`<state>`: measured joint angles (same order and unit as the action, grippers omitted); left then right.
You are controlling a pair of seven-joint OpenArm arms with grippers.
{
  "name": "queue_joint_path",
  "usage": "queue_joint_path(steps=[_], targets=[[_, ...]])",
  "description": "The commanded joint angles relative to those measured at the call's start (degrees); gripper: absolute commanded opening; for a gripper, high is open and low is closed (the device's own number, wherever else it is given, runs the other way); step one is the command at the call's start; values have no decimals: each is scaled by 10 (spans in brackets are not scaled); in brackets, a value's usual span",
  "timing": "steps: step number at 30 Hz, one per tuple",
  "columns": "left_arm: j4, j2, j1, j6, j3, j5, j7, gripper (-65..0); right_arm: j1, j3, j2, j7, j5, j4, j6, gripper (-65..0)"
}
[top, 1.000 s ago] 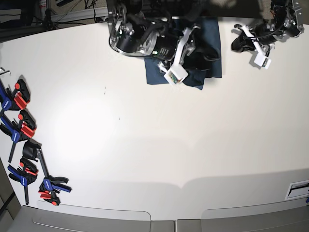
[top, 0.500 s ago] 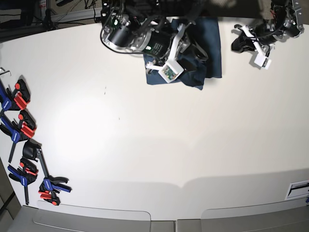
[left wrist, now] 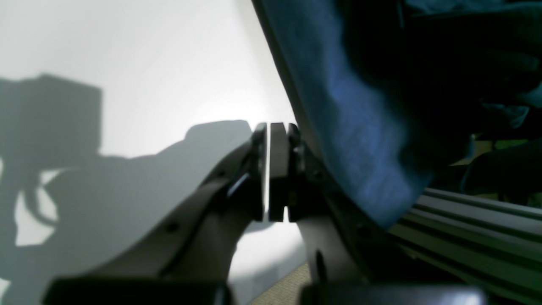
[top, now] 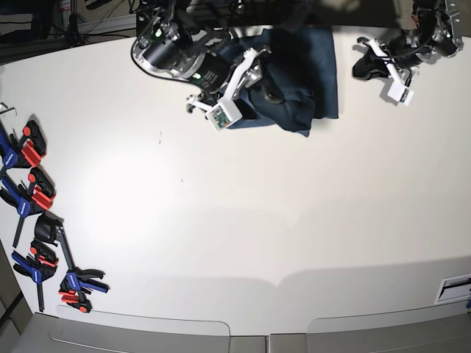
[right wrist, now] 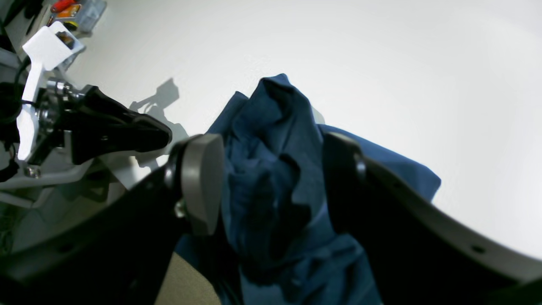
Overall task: Fold the T-shirt properly
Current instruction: 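Fold the collar end onto the stack with the right gripper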
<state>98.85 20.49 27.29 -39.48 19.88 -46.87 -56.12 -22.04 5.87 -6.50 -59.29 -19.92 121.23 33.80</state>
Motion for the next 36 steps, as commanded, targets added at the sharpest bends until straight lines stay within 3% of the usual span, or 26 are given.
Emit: queue_joint_path(steps=[1,14,16,20,32,36], targets=[[9,7,1,-5,3,-14,9,-650,1,1,-2,14,-12,4,2,-307],[9,7,2,-5,3,-14,10,-650,1,29,-2,6,-32,-56,1,-315],[9,7,2,-5,3,-14,10,-650,1,47,-2,1,-32,-56,1,-389],[9,7,2,-5,3,-14,10,-650,1,76,-2,-11,-32,-56,1,-650],[9,7,0,-5,3,-14,20,-650,1,158,-2,-11,-35,-56,3,-650],[9,7,0,-5,3,-14,20,-650,1,195,-3,-11,-78,-56,9,-650]])
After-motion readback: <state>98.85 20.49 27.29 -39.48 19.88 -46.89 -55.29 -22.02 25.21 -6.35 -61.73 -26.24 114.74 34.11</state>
